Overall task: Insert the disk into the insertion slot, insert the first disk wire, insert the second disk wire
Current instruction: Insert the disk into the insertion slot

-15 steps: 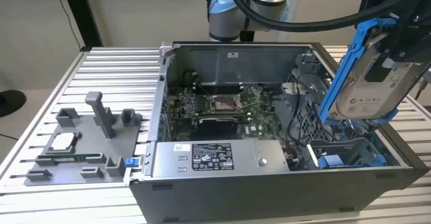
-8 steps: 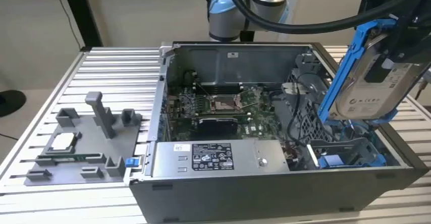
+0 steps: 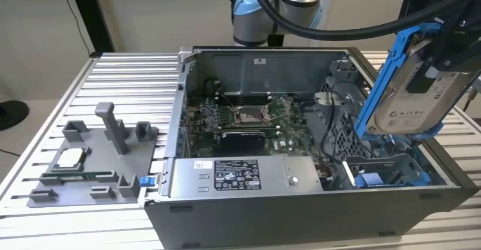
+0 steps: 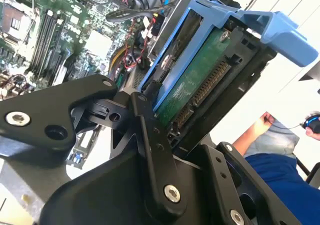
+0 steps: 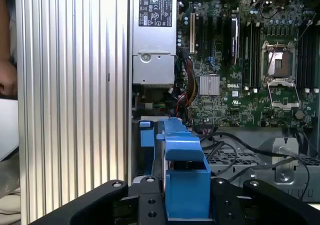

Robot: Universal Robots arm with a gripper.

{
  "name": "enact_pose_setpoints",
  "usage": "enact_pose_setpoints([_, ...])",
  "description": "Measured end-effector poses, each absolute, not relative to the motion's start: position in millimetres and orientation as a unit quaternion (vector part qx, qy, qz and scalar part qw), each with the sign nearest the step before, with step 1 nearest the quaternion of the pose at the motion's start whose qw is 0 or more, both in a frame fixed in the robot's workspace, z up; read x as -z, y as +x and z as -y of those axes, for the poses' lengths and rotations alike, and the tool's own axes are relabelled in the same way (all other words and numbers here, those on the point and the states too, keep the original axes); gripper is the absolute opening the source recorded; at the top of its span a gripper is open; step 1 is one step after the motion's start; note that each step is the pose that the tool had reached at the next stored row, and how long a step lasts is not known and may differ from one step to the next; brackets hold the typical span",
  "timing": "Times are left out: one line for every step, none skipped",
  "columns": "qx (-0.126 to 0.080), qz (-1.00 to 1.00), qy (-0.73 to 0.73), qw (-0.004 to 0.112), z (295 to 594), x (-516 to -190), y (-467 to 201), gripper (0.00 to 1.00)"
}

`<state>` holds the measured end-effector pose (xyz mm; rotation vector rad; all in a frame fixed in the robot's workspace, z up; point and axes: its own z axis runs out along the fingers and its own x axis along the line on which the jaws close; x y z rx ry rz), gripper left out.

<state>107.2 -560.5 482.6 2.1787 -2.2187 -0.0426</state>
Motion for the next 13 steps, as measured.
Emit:
enact_pose_setpoints([0.014,0.713,0.701,0.016,560.5,-482.4,107.2,0.00])
enact_pose_setpoints([0.014,0.713,0.701,0.016,560.5,-482.3,107.2,0.00])
enact_pose_setpoints([0.014,0.713,0.700,0.016,560.6,-482.1,107.2,0.00])
enact_pose_setpoints([0.014,0.713,0.700,0.016,560.7,-481.9,107.2,0.00])
enact_pose_setpoints([0.014,0.713,0.701,0.016,560.7,-481.6,107.2,0.00])
enact_pose_setpoints([0.014,0.713,0.700,0.016,560.8,-481.5,107.2,0.00])
enact_pose_setpoints([0.014,0.713,0.700,0.016,560.8,-481.3,107.2,0.00])
enact_pose_setpoints([0.014,0.713,0.700,0.016,560.9,-481.1,107.2,0.00])
enact_pose_setpoints([0.014,0.713,0.701,0.016,560.9,-481.0,107.2,0.00])
enact_pose_setpoints([0.014,0.713,0.700,0.016,561.0,-480.7,107.2,0.00])
enact_pose_setpoints([0.014,0.713,0.700,0.016,561.1,-480.6,107.2,0.00])
enact_pose_setpoints([0.014,0.713,0.700,0.016,561.2,-480.4,107.2,0.00])
enact_pose_setpoints([0.014,0.713,0.700,0.016,561.3,-480.2,107.2,0.00])
